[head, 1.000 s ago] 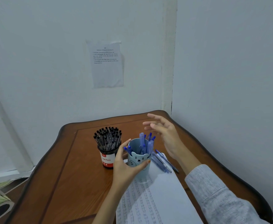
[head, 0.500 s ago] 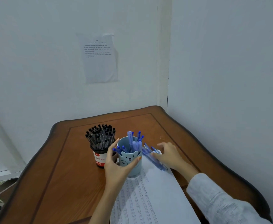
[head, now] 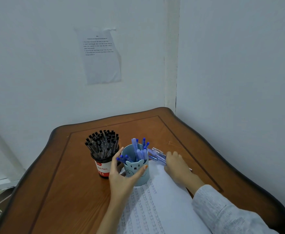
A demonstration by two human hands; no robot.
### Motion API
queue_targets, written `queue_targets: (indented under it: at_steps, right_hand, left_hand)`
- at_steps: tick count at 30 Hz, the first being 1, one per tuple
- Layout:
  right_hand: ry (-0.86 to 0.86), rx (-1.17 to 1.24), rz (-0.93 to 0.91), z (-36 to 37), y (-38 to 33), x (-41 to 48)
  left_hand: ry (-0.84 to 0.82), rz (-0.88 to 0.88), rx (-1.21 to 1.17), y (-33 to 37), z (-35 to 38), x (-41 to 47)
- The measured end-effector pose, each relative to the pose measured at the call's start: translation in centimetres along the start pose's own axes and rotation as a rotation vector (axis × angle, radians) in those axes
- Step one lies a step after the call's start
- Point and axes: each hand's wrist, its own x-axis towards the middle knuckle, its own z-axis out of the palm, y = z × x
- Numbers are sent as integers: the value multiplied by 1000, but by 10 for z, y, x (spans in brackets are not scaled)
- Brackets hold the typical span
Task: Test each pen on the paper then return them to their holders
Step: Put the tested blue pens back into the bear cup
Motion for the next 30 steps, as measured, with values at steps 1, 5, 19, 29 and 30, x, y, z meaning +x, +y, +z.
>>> queue_targets:
  at_steps: [1, 5, 19, 29, 30]
  right_hand:
    - [34, -12, -11, 0, 0, -4]
    - [121, 139, -3, -4, 4, -15]
    - [502, 1242, -394, -104, -61, -41]
    - [477, 1132, -315, -81, -82, -34]
    - [462, 1131, -318, -79, -81, -35]
  left_hand:
    - [-1, 2, -1, 1, 0, 0]
    - [-5, 12, 10, 0, 0, 0]
    - [-46, -4, 19, 8, 22, -22]
    - [-47, 16, 7, 16, 32, -33]
    - [-49, 19, 9, 16, 31, -33]
